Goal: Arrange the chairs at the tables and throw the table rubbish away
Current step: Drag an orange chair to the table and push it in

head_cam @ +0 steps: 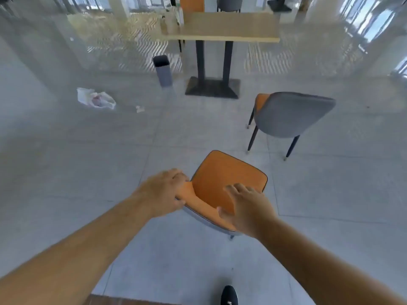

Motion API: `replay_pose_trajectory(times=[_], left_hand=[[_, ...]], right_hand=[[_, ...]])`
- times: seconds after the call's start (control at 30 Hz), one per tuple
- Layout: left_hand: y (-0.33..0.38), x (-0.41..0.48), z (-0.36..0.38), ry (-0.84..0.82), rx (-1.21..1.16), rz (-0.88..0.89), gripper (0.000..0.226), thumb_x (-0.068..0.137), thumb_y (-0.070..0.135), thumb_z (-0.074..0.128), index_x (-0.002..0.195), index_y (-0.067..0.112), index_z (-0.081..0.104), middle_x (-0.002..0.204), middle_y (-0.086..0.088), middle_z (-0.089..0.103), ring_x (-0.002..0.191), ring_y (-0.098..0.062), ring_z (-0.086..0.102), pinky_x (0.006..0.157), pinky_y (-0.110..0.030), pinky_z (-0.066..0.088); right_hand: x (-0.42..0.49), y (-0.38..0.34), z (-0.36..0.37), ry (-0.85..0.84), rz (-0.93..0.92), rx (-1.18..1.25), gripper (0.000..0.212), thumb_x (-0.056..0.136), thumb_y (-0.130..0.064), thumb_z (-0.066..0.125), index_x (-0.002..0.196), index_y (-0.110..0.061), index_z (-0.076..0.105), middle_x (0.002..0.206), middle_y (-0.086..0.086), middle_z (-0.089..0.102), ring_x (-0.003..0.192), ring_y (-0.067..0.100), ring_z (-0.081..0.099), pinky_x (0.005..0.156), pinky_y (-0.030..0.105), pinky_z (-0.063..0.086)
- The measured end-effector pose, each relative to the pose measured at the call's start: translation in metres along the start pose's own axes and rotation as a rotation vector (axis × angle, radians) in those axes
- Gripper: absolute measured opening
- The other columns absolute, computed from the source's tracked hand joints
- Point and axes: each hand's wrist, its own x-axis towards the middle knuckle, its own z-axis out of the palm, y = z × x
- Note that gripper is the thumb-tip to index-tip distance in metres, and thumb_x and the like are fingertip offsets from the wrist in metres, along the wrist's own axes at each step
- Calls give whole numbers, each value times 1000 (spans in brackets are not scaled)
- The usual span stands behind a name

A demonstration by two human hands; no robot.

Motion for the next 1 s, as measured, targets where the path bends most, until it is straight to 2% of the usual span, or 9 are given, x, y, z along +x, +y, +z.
replay_pose_trajectory(times=[0.17, 0.27, 0.33, 0.43, 0.57, 0.73, 0.87, 1.0], left_hand=[[-39, 29, 63, -237, 66, 43, 86, 77, 60, 73, 150, 35, 35, 159, 8, 28, 140, -18, 30, 108, -39, 36], [-59, 47, 92, -259, 164, 150, 80, 81, 62, 69, 149, 34, 38, 153, 9, 38, 138, -19, 33, 111, -40, 33], [-71, 57, 103, -253, 184, 179, 70, 86, 56, 66, 148, 36, 39, 149, 11, 43, 135, -18, 37, 111, -42, 31], [-91, 70, 111, -215, 85, 190, 52, 89, 39, 65, 139, 34, 52, 135, 9, 55, 124, -18, 44, 97, -38, 45], [-108, 77, 114, -220, 32, 192, 32, 90, 36, 63, 121, 31, 60, 109, 11, 57, 113, -17, 46, 78, -36, 51], [-117, 84, 113, -177, 6, 171, 21, 91, 39, 56, 112, 34, 56, 103, 12, 54, 108, -16, 45, 69, -31, 49], [-123, 97, 108, -168, -18, 121, 20, 90, 42, 58, 107, 33, 53, 101, 13, 52, 104, -15, 45, 65, -28, 44], [-123, 123, 103, -142, -22, 67, 18, 91, 43, 58, 103, 31, 51, 96, 12, 47, 100, -15, 45, 64, -26, 41]], right_hand=[[12, -14, 71, -125, 44, 63, 72, 86, -81, 34, 137, -32, 46, 119, -6, 60, 105, 23, 59, 80, 41, 54], [16, -24, 104, -203, 66, 52, 67, 85, -81, 42, 132, -34, 44, 110, -7, 57, 96, 20, 55, 76, 38, 53], [22, -27, 120, -224, 94, 48, 56, 91, -67, 54, 133, -30, 45, 112, -5, 59, 97, 21, 56, 78, 35, 52], [33, -26, 132, -227, 110, 9, 45, 97, -47, 58, 136, -28, 46, 117, -1, 62, 98, 24, 59, 75, 34, 49], [46, -24, 132, -271, 90, -45, 42, 99, -41, 57, 139, -30, 46, 120, -1, 62, 100, 27, 61, 73, 34, 47], [72, -17, 115, -275, 109, -43, 46, 100, -40, 57, 144, -35, 41, 125, -3, 59, 108, 27, 59, 75, 38, 54], [106, 1, 104, -292, 53, -85, 47, 100, -36, 56, 145, -33, 41, 128, -1, 60, 110, 29, 59, 80, 38, 53], [145, 28, 97, -317, 5, -100, 47, 100, -38, 58, 143, -33, 40, 129, -2, 59, 112, 28, 58, 74, 35, 50]])
